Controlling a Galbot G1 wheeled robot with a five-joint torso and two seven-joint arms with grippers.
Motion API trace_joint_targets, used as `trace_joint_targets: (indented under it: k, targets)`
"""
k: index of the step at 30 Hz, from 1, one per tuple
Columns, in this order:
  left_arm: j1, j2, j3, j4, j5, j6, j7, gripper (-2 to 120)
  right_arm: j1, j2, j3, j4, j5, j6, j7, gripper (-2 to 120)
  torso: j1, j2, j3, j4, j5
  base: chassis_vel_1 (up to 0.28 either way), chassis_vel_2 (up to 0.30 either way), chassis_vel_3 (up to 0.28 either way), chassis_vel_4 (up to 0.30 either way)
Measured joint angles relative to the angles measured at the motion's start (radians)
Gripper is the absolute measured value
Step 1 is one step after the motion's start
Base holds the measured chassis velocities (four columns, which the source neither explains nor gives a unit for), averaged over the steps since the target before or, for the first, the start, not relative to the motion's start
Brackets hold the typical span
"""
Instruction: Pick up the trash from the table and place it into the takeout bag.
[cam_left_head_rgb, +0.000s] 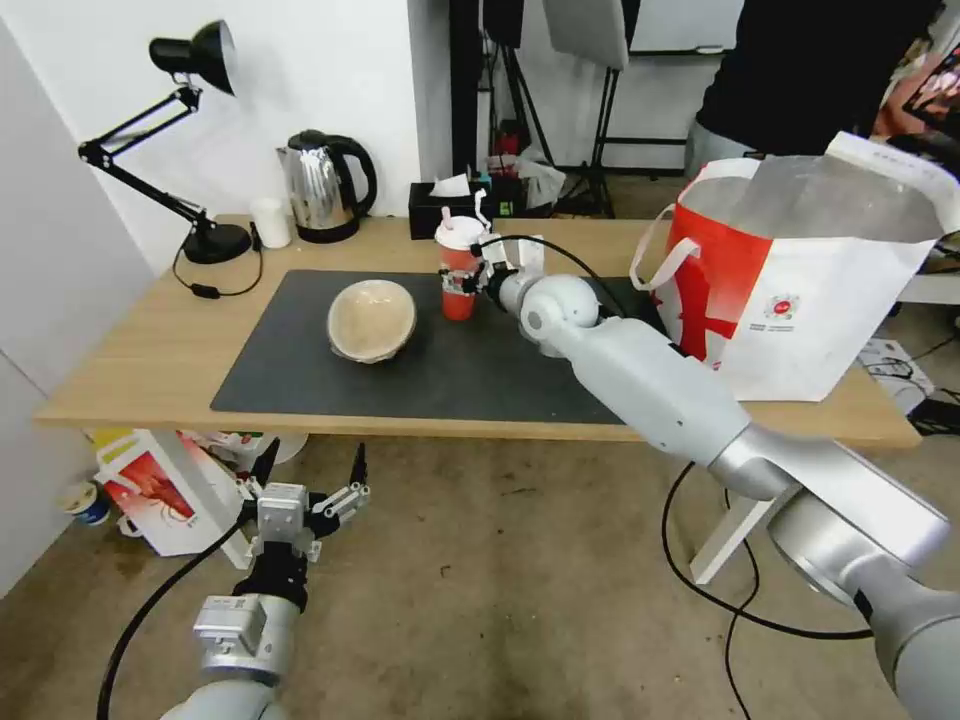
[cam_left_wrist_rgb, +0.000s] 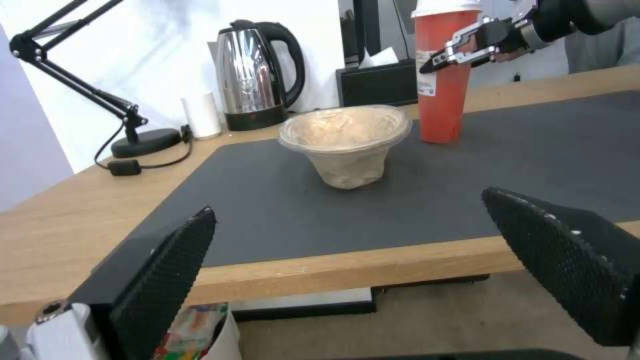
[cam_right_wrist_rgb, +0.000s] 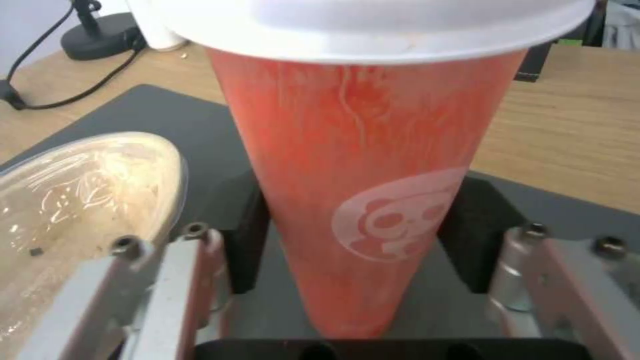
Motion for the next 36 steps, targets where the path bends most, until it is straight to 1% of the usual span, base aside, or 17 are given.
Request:
trace_joint_targets:
  k: [2, 4, 5, 7, 10, 13, 14, 17, 20, 22, 24, 25, 29, 30, 33, 34, 36]
  targets:
    - [0.0, 0.0, 0.0, 0.0, 0.0, 0.0, 0.0, 100, -0.001, 0.001, 0.0, 0.0, 0.001, 0.0, 0.002, 44, 0.0, 0.0, 0.0, 0.0, 0.0, 0.0, 0.0, 0.0, 0.0]
    - [0.0, 0.0, 0.0, 0.0, 0.0, 0.0, 0.0, 100, -0.002, 0.001, 0.0, 0.001, 0.001, 0.0, 0.003, 42, 0.0, 0.0, 0.0, 0.0, 0.0001, 0.0, 0.0, 0.0, 0.0]
    - [0.0, 0.0, 0.0, 0.0, 0.0, 0.0, 0.0, 100, -0.002, 0.001, 0.0, 0.001, 0.001, 0.0, 0.003, 37, 0.0, 0.0, 0.0, 0.0, 0.0001, 0.0, 0.0, 0.0, 0.0]
    - [0.0, 0.0, 0.0, 0.0, 0.0, 0.0, 0.0, 100, -0.002, 0.001, 0.0, 0.001, 0.001, 0.0, 0.003, 36, 0.0, 0.0, 0.0, 0.0, 0.0001, 0.0, 0.0, 0.0, 0.0]
    - [0.0, 0.0, 0.0, 0.0, 0.0, 0.0, 0.0, 100, -0.002, -0.001, 0.001, 0.001, 0.001, 0.002, 0.002, 23, 0.0, 0.0, 0.0, 0.0, 0.0, 0.0, 0.0, 0.0, 0.0]
    - [0.0, 0.0, 0.0, 0.0, 0.0, 0.0, 0.0, 100, -0.002, -0.007, 0.001, 0.007, 0.001, 0.003, 0.002, 19, 0.0, 0.0, 0.0, -0.0001, 0.0, 0.0, 0.0, 0.0, 0.0]
    - [0.0, 0.0, 0.0, 0.0, 0.0, 0.0, 0.0, 100, 0.001, -0.015, 0.001, 0.023, 0.003, 0.003, 0.005, 14, 0.0, 0.0, 0.0, -0.0002, 0.0001, 0.0, 0.0, 0.0, 0.0]
    - [0.0, 0.0, 0.0, 0.0, 0.0, 0.0, 0.0, 100, 0.011, -0.036, -0.004, 0.062, 0.014, 0.0, 0.013, 8, 0.0, 0.0, 0.0, 0.0, 0.0, 0.0, 0.0, 0.0, 0.0]
    - [0.0, 0.0, 0.0, 0.0, 0.0, 0.0, 0.0, 100, 0.023, -0.068, -0.006, 0.123, 0.044, -0.014, 0.034, 7, 0.0, 0.0, 0.0, -0.0001, 0.0, 0.0, 0.0, 0.0, 0.0]
    - [0.0, 0.0, 0.0, 0.0, 0.0, 0.0, 0.0, 100, 0.041, -0.099, -0.006, 0.186, 0.081, -0.025, 0.056, 7, 0.0, 0.0, 0.0, -0.0001, 0.0001, 0.0, 0.0, 0.0, 0.0]
    - [0.0, 0.0, 0.0, 0.0, 0.0, 0.0, 0.0, 100, 0.081, -0.164, -0.005, 0.29, 0.14, -0.043, 0.088, 7, 0.0, 0.0, 0.0, 0.0001, 0.0, 0.0, 0.0, 0.0, 0.0]
    - [0.0, 0.0, 0.0, 0.0, 0.0, 0.0, 0.0, 100, 0.081, -0.164, -0.005, 0.29, 0.14, -0.043, 0.088, 7, 0.0, 0.0, 0.0, 0.0001, 0.0, 0.0, 0.0, 0.0, 0.0]
    - [0.0, 0.0, 0.0, 0.0, 0.0, 0.0, 0.0, 100, 0.131, -0.286, 0.005, 0.441, 0.233, -0.065, 0.145, 7, 0.0, 0.0, 0.0, -0.0003, 0.0002, 0.0, 0.0, 0.0, 0.0]
    - [0.0, 0.0, 0.0, 0.0, 0.0, 0.0, 0.0, 100, 0.131, -0.286, 0.005, 0.441, 0.233, -0.065, 0.145, 7, 0.0, 0.0, 0.0, -0.0003, 0.0002, 0.0, 0.0, 0.0, 0.0]
    - [0.0, 0.0, 0.0, 0.0, 0.0, 0.0, 0.0, 100, 0.138, -0.388, 0.03, 0.569, 0.311, -0.1, 0.207, 7, 0.0, 0.0, 0.0, -0.0002, 0.0003, 0.0, 0.0, 0.0, 0.0]
    - [0.0, 0.0, 0.0, 0.0, 0.0, 0.0, 0.0, 100, 0.138, -0.388, 0.03, 0.569, 0.311, -0.1, 0.207, 7, 0.0, 0.0, 0.0, -0.0002, 0.0003, 0.0, 0.0, 0.0, 0.0]
    - [0.0, 0.0, 0.0, 0.0, 0.0, 0.0, 0.0, 100, 0.135, -0.429, 0.035, 0.62, 0.333, -0.112, 0.225, 7, 0.0, 0.0, 0.0, -0.0001, 0.0003, 0.0, 0.0, 0.0, 0.0]
